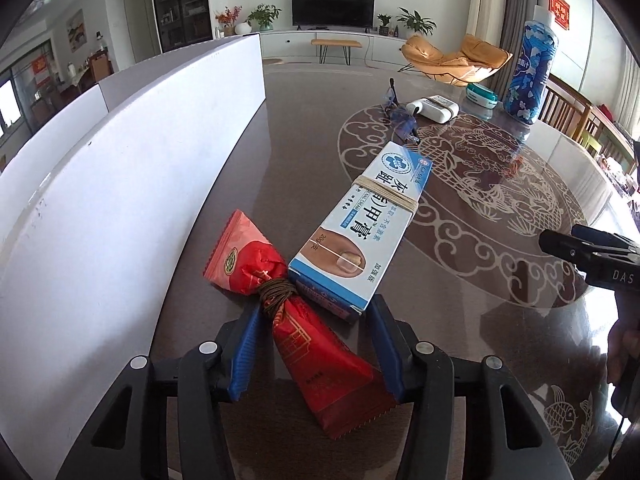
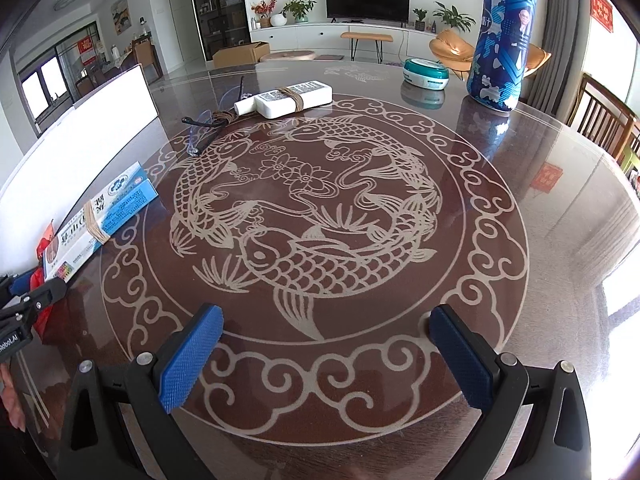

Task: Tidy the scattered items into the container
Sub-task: 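Close the left tool on the red snack bag, then close the right tool on the blue-and-white ointment box while the left tool holds the red bag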

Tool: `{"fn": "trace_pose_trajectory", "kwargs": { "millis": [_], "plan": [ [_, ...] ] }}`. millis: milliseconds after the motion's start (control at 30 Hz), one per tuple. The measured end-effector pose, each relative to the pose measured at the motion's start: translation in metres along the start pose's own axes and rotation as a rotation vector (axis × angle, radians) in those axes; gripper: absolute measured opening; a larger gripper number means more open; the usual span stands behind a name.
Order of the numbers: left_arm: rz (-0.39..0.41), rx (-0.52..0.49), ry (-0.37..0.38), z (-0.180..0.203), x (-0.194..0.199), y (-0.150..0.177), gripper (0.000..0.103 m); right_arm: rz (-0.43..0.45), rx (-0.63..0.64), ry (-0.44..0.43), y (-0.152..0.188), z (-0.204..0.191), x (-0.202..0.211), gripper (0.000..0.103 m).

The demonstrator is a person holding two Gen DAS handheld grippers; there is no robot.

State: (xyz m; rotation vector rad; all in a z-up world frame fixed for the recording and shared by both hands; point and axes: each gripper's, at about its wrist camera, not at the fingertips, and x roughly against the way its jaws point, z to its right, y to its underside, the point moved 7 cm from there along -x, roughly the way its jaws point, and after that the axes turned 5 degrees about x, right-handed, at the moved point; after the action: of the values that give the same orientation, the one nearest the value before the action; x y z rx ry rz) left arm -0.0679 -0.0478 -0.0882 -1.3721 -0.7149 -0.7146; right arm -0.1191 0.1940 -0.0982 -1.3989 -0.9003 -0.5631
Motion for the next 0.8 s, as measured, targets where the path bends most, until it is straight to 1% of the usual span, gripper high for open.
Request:
{"fn": "trace_pose_trajectory", "kwargs": {
  "millis": [67, 133, 200, 233, 267, 300, 433, 500, 533, 567, 633, 700, 800],
  "plan": [
    [0.003, 0.009, 0.016, -0.003, 0.005, 0.006, 0.052, -0.006, -0.032, -0.151, -0.012, -0.025, -0.004, 0.103],
    [0.017, 0.013, 0.037, -0.005, 0.011, 0.011, 0.052, -0.035, -0.065, -0.285, -0.025, -0.053, -0.012, 0.103],
    [0.04, 0.009, 0.05, -0.008, 0.018, 0.018, 0.052, -0.067, -0.087, -0.365, -0.036, -0.082, -0.02, 0.103],
    [0.049, 0.006, 0.051, -0.007, 0.017, 0.019, 0.052, -0.073, -0.081, -0.382, -0.041, -0.096, -0.023, 0.103],
    [0.052, 0.005, 0.051, -0.005, 0.017, 0.019, 0.052, -0.076, -0.063, -0.376, -0.045, -0.111, -0.026, 0.103],
    [0.051, 0.006, 0.052, -0.005, 0.018, 0.02, 0.052, -0.079, -0.036, -0.349, -0.048, -0.126, -0.03, 0.103],
    [0.055, 0.0, 0.05, -0.004, 0.02, 0.024, 0.056, -0.102, 0.077, -0.185, -0.049, -0.173, -0.047, 0.103],
    [0.058, -0.017, 0.047, -0.003, 0.021, 0.028, 0.061, -0.117, 0.166, -0.121, -0.044, -0.191, -0.052, 0.103],
    [0.056, -0.032, 0.042, -0.001, 0.021, 0.031, 0.069, -0.113, 0.215, -0.104, -0.041, -0.198, -0.053, 0.103],
    [0.054, -0.043, 0.04, 0.001, 0.021, 0.032, 0.077, -0.106, 0.25, -0.105, -0.038, -0.201, -0.052, 0.103],
    [0.05, -0.06, 0.051, 0.007, 0.02, 0.035, 0.087, -0.096, 0.282, -0.11, -0.034, -0.197, -0.049, 0.103],
    [0.046, -0.093, 0.075, 0.017, 0.02, 0.037, 0.088, -0.095, 0.273, -0.101, -0.031, -0.183, -0.046, 0.103],
    [0.049, -0.152, 0.101, 0.036, 0.021, 0.04, 0.088, -0.085, 0.287, -0.124, -0.024, -0.168, -0.039, 0.103]
  ]
}}
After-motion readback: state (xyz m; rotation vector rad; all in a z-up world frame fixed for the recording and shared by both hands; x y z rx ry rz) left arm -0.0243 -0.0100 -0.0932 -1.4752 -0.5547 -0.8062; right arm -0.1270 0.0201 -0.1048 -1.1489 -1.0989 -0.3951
